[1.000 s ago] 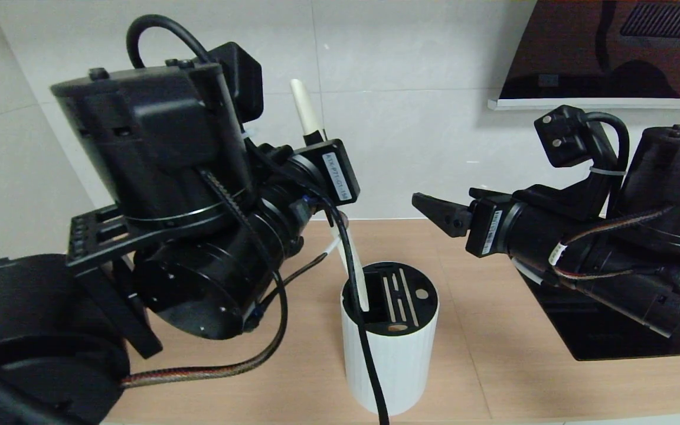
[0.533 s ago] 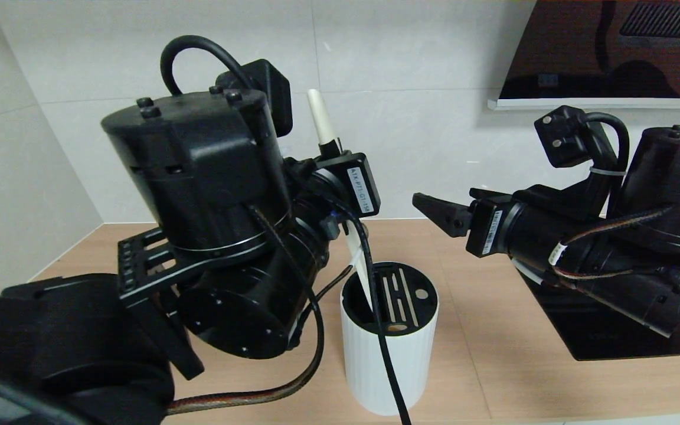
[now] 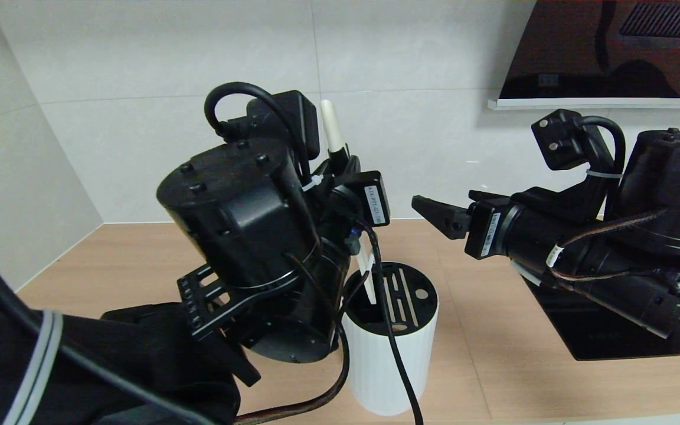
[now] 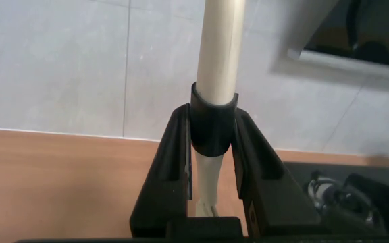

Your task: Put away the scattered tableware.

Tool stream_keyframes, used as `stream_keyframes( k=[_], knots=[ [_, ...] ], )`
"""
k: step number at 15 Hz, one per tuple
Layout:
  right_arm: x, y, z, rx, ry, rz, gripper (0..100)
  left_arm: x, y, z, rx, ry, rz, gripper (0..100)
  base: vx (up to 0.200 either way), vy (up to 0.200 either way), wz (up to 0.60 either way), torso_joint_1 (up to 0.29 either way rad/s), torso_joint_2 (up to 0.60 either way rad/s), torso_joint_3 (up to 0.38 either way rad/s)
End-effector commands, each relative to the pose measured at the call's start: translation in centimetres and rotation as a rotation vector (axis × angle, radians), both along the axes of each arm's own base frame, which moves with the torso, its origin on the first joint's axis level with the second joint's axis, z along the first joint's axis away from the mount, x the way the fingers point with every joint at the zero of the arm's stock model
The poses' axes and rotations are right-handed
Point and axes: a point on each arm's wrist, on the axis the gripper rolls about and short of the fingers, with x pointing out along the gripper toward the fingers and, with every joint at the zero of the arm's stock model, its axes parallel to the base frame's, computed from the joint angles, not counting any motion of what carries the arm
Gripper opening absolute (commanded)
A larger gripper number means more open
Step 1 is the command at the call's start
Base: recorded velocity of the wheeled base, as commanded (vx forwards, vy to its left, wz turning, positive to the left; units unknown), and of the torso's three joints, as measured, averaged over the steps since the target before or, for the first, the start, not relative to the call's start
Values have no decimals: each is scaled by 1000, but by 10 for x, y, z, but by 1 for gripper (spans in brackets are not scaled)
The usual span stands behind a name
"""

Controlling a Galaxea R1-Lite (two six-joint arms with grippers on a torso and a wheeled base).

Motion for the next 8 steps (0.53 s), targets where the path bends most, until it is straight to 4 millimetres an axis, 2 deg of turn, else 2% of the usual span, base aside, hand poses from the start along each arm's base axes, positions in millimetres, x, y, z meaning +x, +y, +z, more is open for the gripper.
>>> stream_keyframes(
  k=[1,8],
  knots=[
    [0,1,-1,-1,1,1,100,3,-4,-8,17,13,0,0,0,0,0,0,0,0],
    [1,1,-2,-4,4,1,100,7,-9,-17,28,28,1,0,0,0,0,0,0,0]
  ],
)
